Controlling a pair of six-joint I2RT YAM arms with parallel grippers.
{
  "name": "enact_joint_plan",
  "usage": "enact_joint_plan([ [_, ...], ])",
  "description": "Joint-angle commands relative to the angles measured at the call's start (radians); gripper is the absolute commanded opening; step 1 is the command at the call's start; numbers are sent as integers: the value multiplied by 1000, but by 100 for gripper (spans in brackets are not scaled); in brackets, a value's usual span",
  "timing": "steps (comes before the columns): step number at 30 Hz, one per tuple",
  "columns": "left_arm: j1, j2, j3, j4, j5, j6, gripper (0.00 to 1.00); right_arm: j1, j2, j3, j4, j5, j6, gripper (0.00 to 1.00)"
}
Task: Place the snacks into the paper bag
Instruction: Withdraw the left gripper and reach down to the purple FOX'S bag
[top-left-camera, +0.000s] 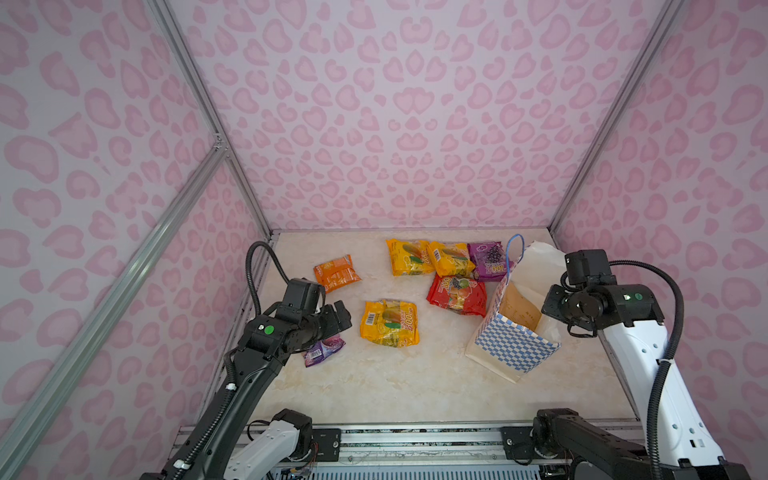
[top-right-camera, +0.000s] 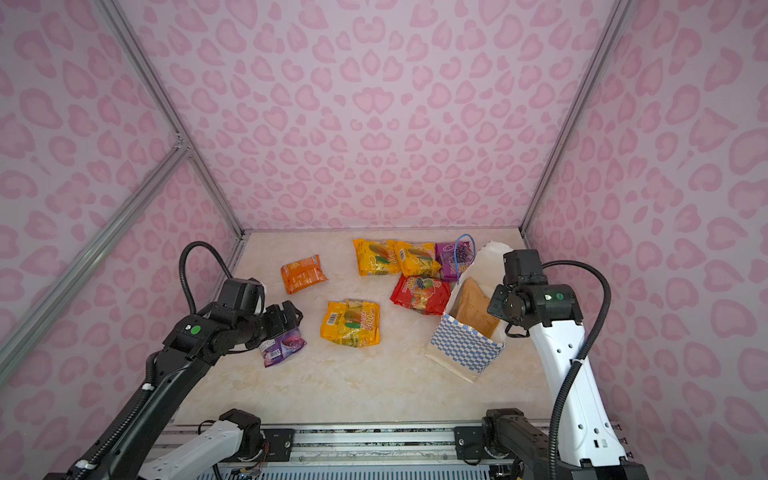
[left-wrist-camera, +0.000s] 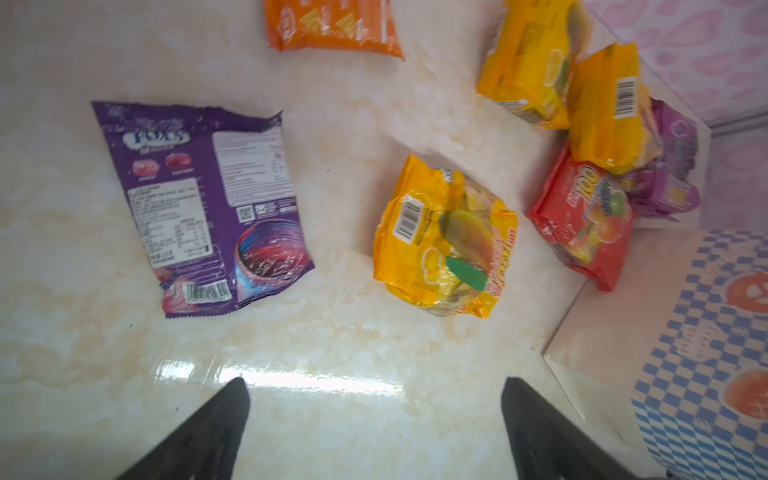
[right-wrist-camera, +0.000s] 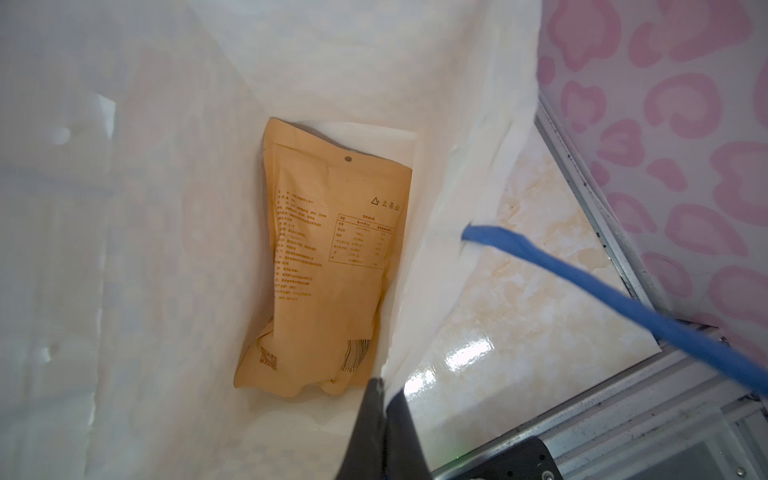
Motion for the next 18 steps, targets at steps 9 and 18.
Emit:
enact_joint_plan([
  [9, 184, -32, -330, 231, -87, -110, 97, 1, -160, -129, 64, -154, -92, 0],
  [18, 271, 61, -364, 332, -146, -49, 97, 46, -215, -152, 63, -177, -89, 0],
])
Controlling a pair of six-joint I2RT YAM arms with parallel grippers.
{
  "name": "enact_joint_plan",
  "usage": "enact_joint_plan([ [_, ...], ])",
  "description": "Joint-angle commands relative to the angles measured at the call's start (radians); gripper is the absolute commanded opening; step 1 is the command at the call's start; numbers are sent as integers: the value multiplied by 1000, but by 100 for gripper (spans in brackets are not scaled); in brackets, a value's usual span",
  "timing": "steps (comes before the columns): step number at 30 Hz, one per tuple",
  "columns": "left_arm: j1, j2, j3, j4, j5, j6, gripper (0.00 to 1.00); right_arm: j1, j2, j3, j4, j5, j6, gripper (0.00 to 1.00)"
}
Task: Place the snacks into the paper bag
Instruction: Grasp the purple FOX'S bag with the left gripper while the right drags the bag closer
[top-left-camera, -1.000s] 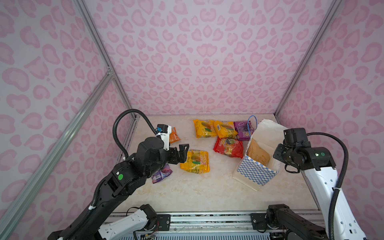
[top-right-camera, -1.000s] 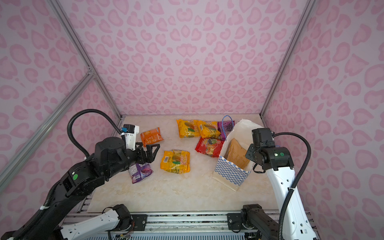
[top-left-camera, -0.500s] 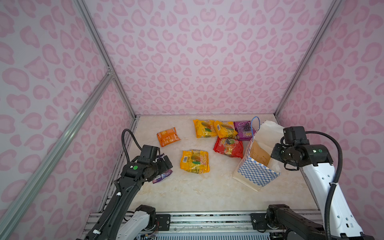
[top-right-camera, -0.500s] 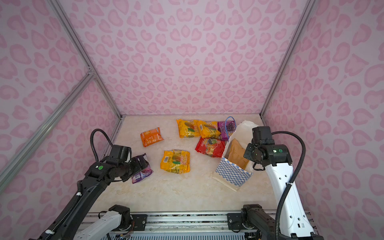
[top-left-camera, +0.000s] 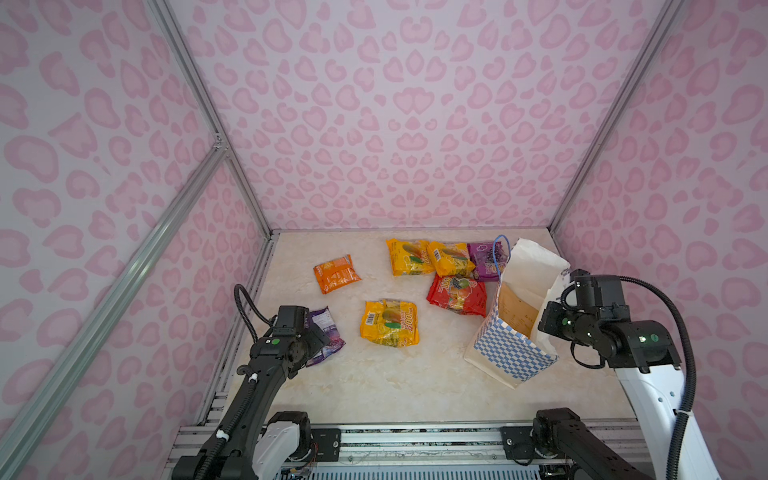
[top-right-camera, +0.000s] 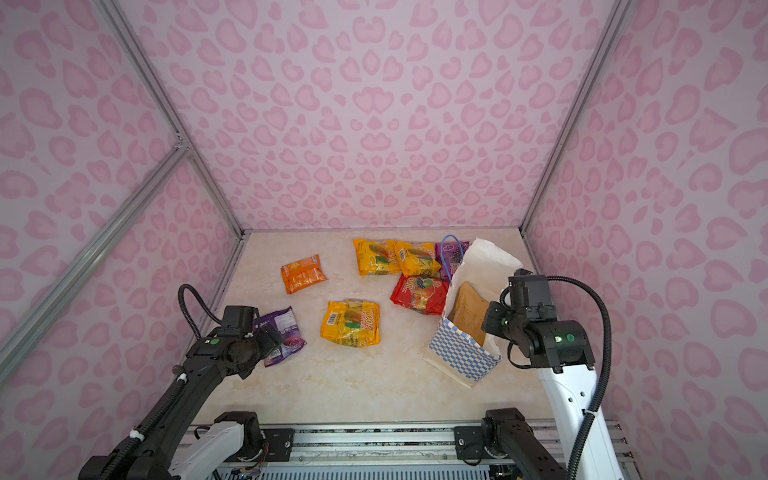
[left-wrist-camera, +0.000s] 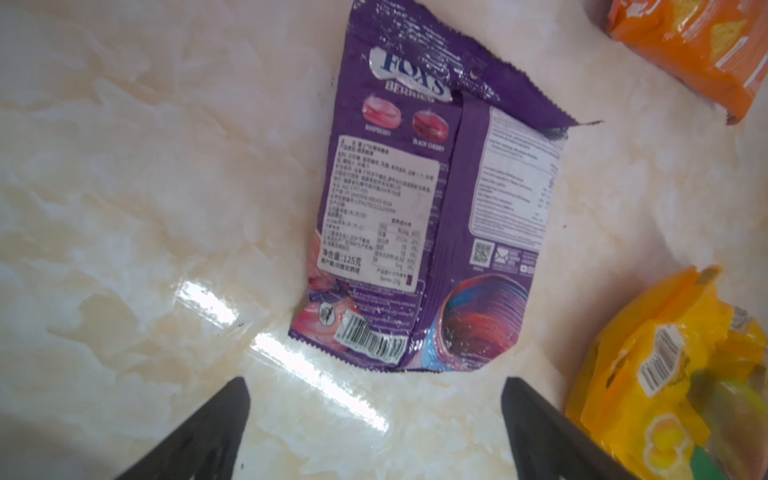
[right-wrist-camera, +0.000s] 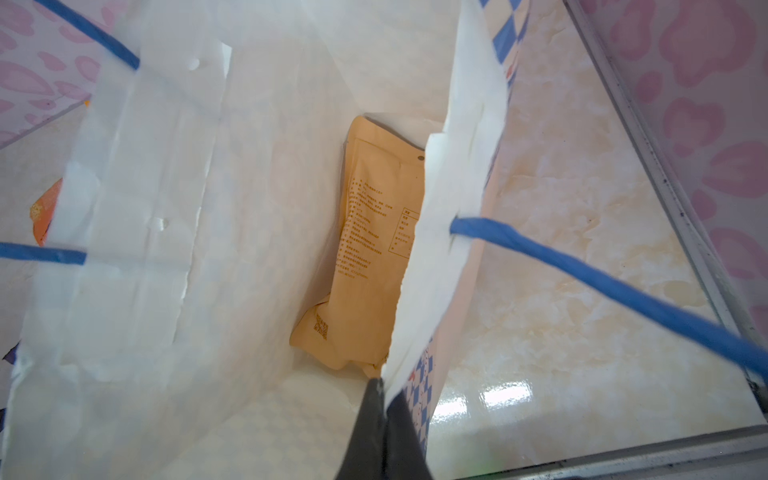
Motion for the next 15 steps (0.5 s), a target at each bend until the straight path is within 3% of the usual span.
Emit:
enact_joint_plan([
  [1, 25, 33, -5, 78, -25, 44, 97, 7, -3, -14, -12, -34, -18, 0],
  [7, 36, 127, -24, 192, 71, 80, 98, 7, 23, -14, -19, -113, -30, 0],
  [15, 37, 219, -73, 259, 102, 81, 96, 35, 12, -56, -39, -159, -1, 0],
])
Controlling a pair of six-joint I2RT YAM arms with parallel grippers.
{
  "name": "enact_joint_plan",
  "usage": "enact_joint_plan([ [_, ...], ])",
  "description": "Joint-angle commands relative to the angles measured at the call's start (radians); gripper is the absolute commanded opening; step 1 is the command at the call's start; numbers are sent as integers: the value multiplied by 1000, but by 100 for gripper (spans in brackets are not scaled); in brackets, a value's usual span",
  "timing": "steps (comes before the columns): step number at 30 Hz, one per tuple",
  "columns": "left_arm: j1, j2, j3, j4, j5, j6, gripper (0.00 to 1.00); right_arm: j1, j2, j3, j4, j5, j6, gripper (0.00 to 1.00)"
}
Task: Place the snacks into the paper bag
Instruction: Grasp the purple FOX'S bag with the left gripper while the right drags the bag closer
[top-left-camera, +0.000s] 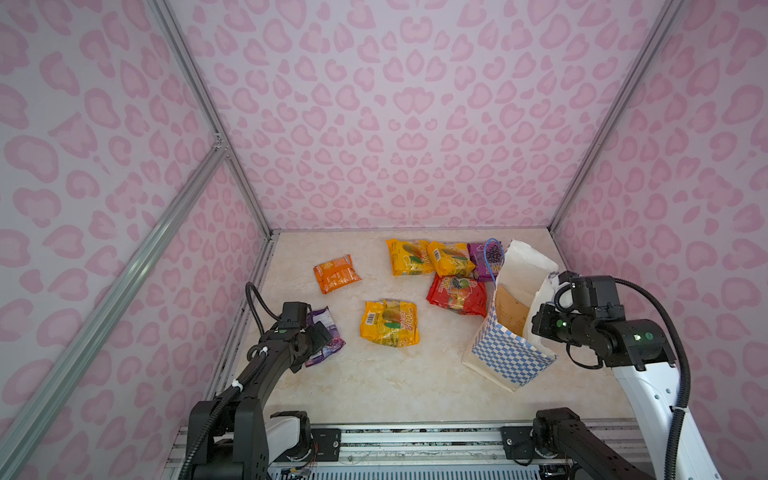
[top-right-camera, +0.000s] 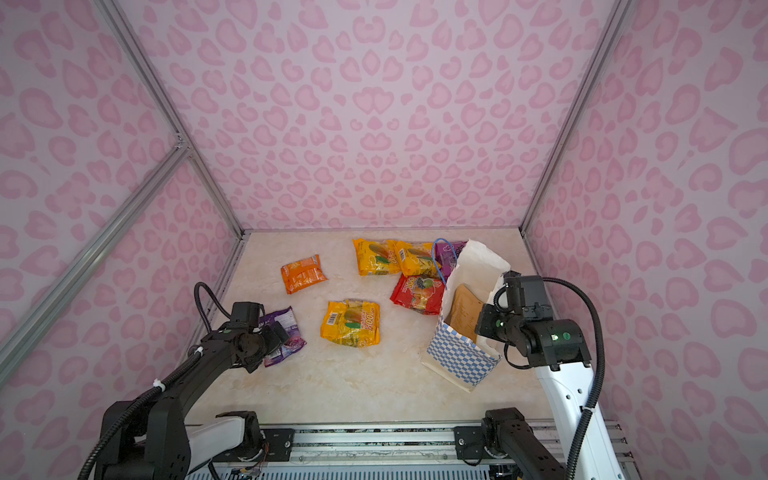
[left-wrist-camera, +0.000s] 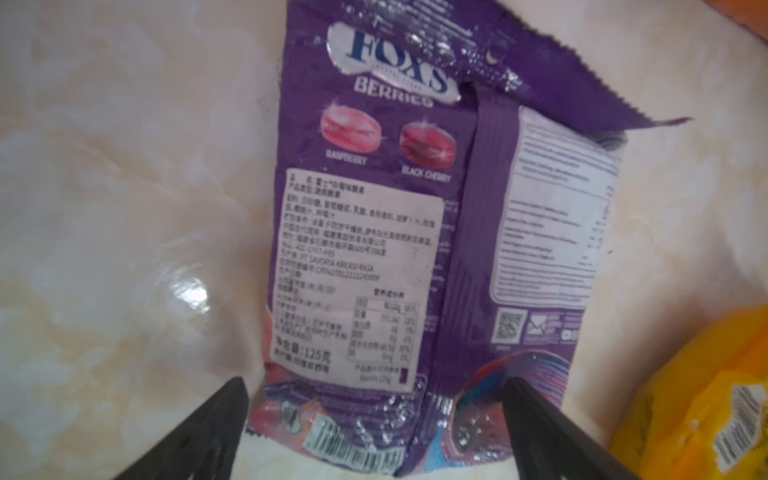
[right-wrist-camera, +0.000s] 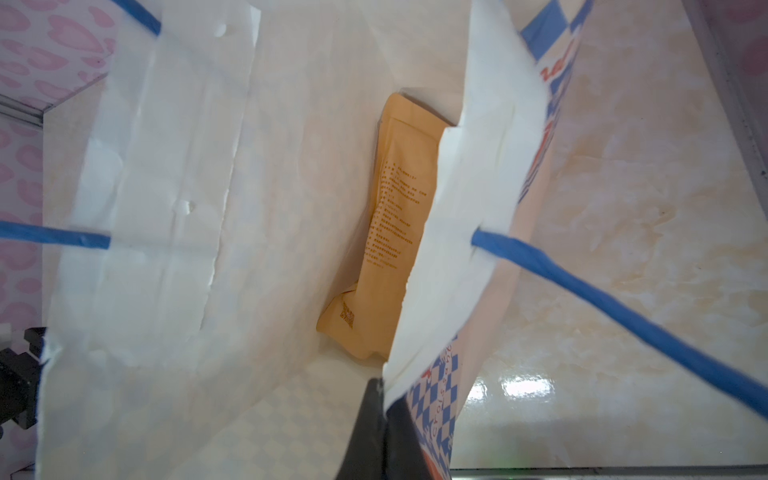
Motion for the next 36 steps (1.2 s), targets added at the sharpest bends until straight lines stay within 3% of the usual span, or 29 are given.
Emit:
enact_joint_plan([
  [1, 1, 9, -30, 62, 28, 5, 95, 15, 2, -33, -45, -22, 13, 0],
  [11, 1, 33, -33, 92, 31, -23, 78, 91, 16, -41, -60, 34, 26, 0],
  [22, 1, 21, 7, 83, 57, -2, 43, 93, 61, 75, -54, 67, 15, 0],
  [36, 0, -109, 80, -47, -7, 37, 23, 95, 66, 128, -50, 121, -12, 0],
])
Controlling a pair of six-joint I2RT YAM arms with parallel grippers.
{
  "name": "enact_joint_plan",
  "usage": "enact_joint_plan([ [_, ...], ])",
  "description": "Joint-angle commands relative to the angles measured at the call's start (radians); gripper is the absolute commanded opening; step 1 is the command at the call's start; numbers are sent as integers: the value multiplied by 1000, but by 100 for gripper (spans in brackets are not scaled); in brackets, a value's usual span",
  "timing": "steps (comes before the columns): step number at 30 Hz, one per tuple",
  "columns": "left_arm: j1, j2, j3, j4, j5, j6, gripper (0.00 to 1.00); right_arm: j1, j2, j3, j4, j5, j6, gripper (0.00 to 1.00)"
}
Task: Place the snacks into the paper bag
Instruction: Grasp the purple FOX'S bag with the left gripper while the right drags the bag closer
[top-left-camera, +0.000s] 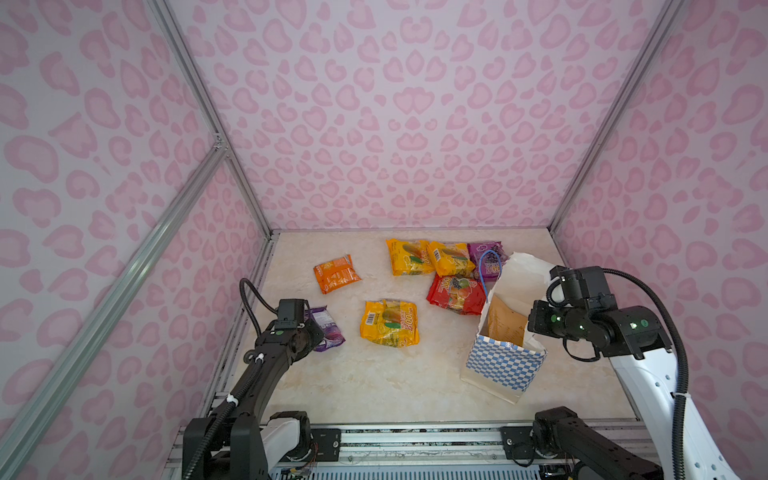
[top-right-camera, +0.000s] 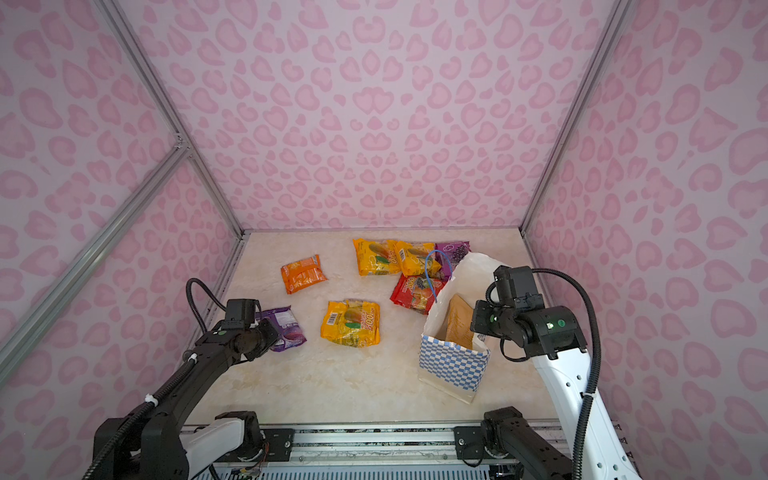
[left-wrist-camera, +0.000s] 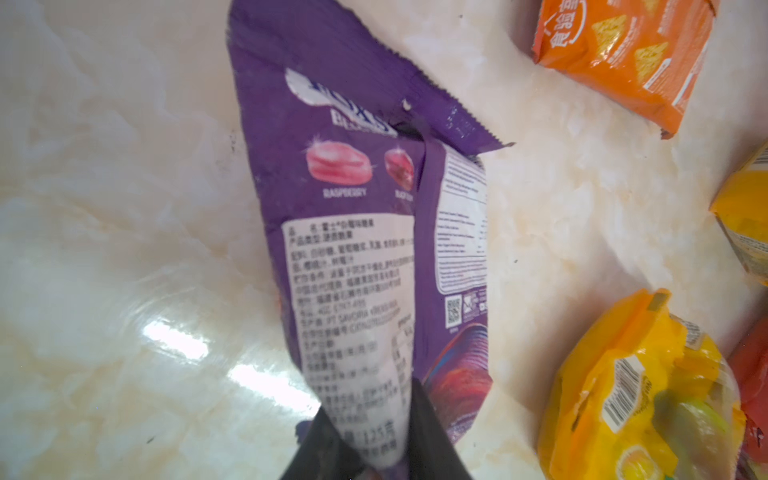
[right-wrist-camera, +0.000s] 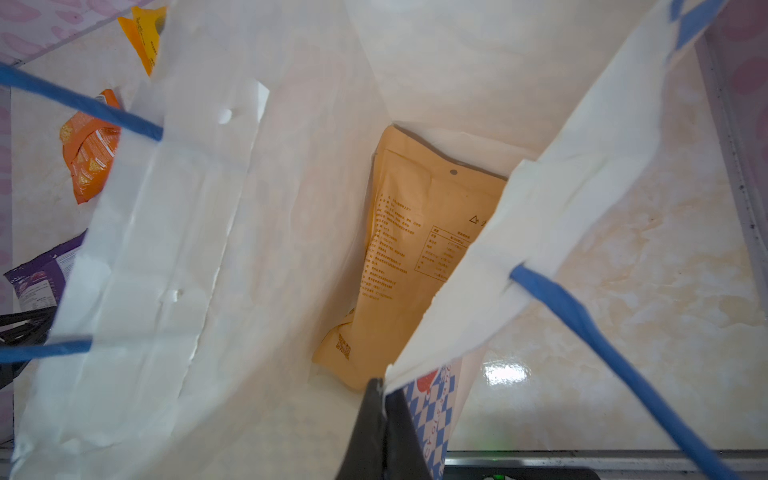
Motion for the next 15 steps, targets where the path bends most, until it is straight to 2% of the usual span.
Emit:
enact_joint_plan([
  [1, -1, -25, 37, -51, -21, 25, 22, 2, -4, 27, 5, 47, -18, 0],
  [3, -1, -36, 65, -74, -19, 37, 17, 2, 2, 62, 8, 56, -11, 0],
  [15, -2, -112, 167, -163, -12, 58, 16, 19, 115, 363, -22, 68, -12, 0],
])
